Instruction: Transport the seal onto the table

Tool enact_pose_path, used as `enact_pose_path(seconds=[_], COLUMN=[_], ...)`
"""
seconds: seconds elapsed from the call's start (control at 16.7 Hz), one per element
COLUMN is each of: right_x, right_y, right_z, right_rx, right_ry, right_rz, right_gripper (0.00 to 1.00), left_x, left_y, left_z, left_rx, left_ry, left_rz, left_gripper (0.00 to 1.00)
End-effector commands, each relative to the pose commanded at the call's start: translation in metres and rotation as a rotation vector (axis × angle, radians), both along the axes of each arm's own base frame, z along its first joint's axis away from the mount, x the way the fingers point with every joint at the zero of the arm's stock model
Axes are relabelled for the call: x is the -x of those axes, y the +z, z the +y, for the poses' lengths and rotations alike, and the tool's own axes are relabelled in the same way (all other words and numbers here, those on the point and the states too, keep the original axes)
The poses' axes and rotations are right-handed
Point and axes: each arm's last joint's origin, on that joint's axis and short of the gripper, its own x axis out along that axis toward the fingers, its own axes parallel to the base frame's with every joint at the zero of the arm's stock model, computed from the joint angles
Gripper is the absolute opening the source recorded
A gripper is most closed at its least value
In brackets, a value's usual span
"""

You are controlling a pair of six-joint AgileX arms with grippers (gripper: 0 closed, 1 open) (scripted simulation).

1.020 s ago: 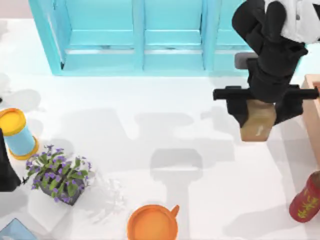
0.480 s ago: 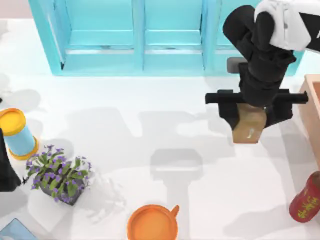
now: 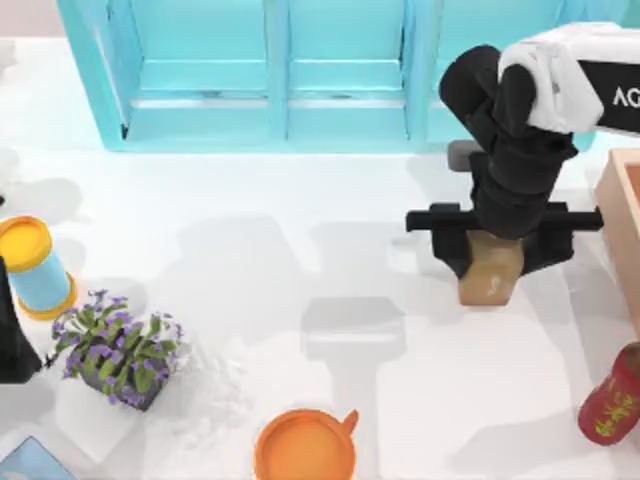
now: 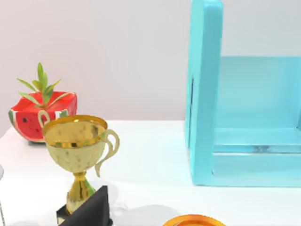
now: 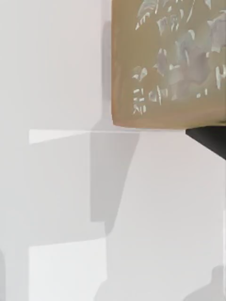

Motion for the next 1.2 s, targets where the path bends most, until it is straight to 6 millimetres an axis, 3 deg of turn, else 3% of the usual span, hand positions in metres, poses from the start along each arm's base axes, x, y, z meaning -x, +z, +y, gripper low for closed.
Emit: enact_pose_path(seconds=[0.78,1.2], right_x=[0.0000,0.0000], right_y=[0.0000,0.0000], right_z=[0.0000,0.0000], right_rx=[0.000,0.000], right_ry=[0.000,0.000], right_rz=[0.000,0.000], right_gripper=[0.98,1.00], left_x=[0.0000,0.0000], left_y=[0.0000,0.0000], left_z=[0.0000,0.0000], left_rx=[0.000,0.000], left_ry=[0.000,0.000], left_rz=[0.000,0.000], left_gripper=[1.00,1.00])
